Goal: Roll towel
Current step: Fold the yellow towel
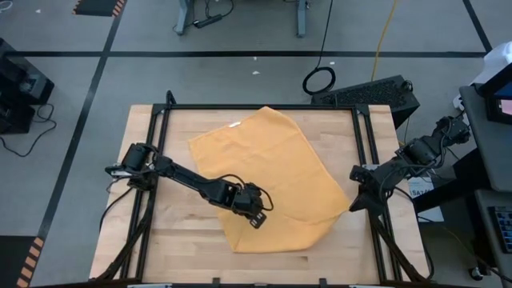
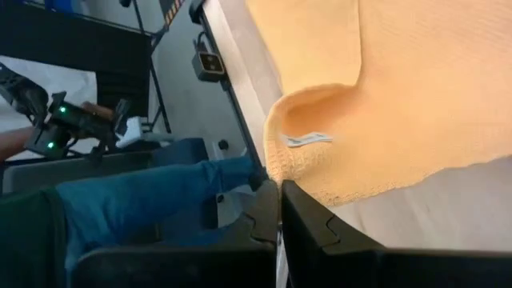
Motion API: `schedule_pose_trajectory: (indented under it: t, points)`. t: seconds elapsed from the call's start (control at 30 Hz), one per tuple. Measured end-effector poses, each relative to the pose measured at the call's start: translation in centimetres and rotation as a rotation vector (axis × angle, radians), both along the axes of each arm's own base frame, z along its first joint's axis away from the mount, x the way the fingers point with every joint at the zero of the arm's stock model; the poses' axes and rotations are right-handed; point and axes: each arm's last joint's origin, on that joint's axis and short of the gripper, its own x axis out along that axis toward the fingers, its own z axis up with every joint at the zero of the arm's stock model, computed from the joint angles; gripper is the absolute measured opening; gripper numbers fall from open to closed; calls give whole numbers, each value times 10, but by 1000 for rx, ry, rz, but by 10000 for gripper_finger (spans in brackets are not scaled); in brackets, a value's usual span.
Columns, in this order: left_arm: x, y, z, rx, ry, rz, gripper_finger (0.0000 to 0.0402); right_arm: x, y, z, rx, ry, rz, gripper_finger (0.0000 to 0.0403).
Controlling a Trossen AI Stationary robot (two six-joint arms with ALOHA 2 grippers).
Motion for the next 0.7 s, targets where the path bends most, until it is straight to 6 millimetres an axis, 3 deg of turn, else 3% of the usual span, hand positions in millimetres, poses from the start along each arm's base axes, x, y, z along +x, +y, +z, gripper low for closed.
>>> schedule_pose_trajectory:
  t: [0.27,0.37,0.53,0.7]
  points:
    - [-20,-15,58,49,-157,-122,2,2,1,2,-12,-56,21,0]
    - [-30,-21,68,42,-151,-132,2,2,1,3,-31,-75,43,0]
    - [-29,-31,57,67,-148,-40,14,3,0,3,-70,-104,48,0]
    - [-14,-33,29,135,-144,-80,89,3,0,3,-85,-115,48,0]
